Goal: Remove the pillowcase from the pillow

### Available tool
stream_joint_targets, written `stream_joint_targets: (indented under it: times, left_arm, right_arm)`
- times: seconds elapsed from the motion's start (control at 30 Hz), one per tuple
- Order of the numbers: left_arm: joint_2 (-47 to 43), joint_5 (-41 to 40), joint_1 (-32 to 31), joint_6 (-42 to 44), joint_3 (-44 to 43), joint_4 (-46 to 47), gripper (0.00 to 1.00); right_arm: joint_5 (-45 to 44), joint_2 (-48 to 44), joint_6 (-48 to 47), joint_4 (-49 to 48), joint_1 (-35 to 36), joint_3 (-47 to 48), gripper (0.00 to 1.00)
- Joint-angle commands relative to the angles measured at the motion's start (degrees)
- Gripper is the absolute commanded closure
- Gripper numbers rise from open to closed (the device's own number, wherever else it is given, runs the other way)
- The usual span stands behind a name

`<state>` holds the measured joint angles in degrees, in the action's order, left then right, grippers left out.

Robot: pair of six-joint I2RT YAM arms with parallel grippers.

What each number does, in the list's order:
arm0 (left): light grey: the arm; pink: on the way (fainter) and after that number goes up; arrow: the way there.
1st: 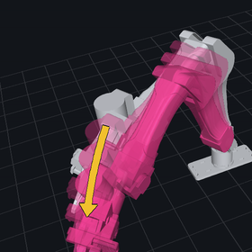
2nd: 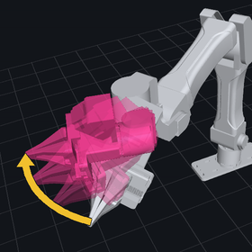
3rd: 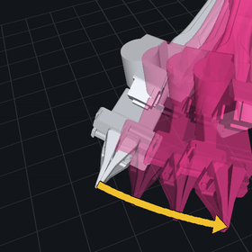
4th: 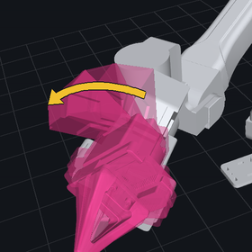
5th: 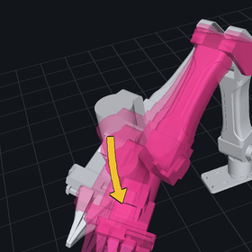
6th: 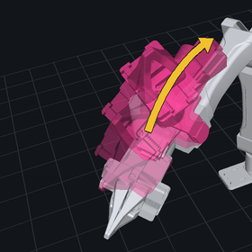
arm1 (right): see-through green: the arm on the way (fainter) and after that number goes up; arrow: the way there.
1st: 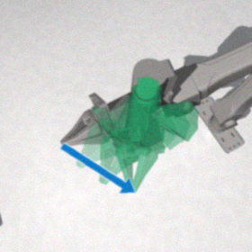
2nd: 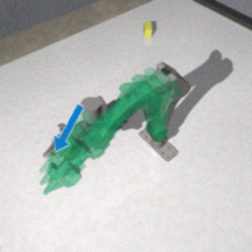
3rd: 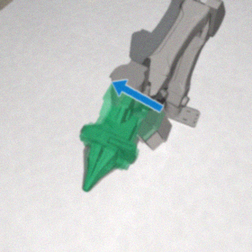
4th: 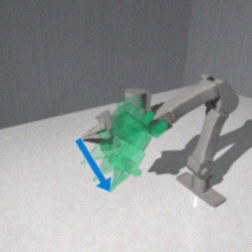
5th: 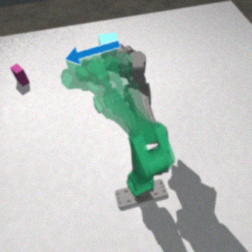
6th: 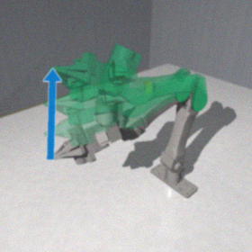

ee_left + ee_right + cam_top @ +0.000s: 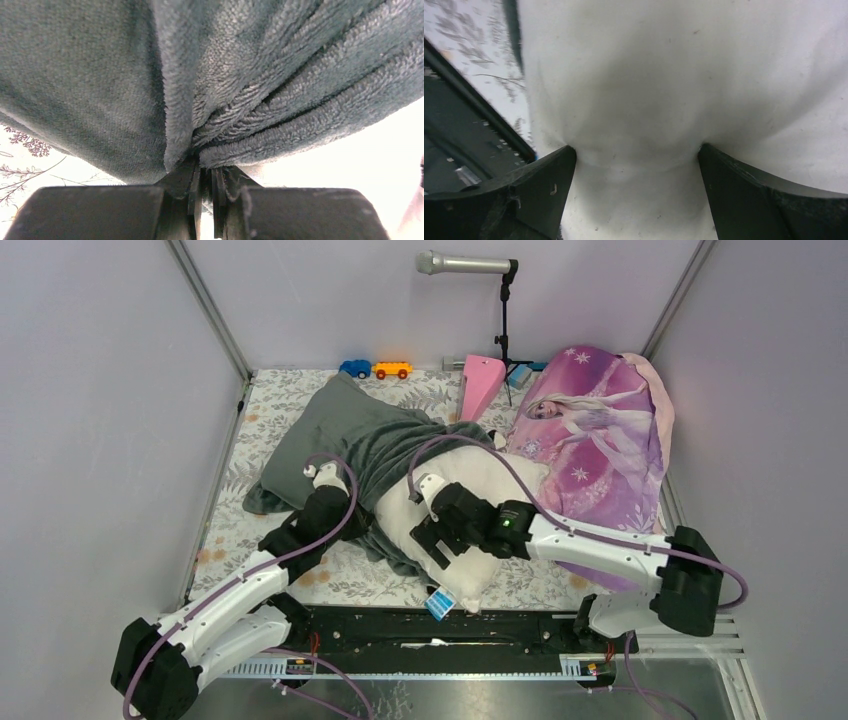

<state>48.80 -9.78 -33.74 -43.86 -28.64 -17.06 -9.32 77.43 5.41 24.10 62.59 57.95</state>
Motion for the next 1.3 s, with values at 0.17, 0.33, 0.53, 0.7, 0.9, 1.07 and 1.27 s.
stream_joint_targets:
  times: [0.17,0.33,0.53,0.7,0.9,1.07,1.27]
  left_arm:
    - [-2.49,-4.34,0.19,-1.61,0.68,1.66,1.0]
    - [-3.6,-11.81,0.27,-3.7,1.43,0.93,1.0]
    - [-4.22,-22.83,1.77,-8.61,0.02,-5.28,1.0]
    - [-9.0,-29.57,4.79,-12.69,2.37,-9.35,1.0]
    - [-10.04,-33.85,9.08,-18.16,1.54,-15.22,1.0]
    - [-13.32,-21.36,9.13,-4.23,-0.19,-5.08,0.97]
    - [-13.05,4.67,9.13,-2.8,-2.59,2.94,0.59]
  right_arm:
    - [-10.93,-3.85,2.81,-0.24,0.63,1.17,0.85]
    - [-11.4,-12.96,8.83,-9.01,-1.88,3.96,1.0]
    - [-15.8,-14.59,11.73,-3.53,-13.49,11.95,1.0]
    - [-16.43,-25.79,18.4,-7.51,-27.8,4.75,1.0]
    - [-17.25,-28.6,18.44,-8.62,-27.96,1.11,1.0]
    - [-8.6,-25.87,19.55,-9.8,-27.98,0.68,1.0]
    - [7.16,-18.5,24.7,-16.34,-28.01,0.87,1.0]
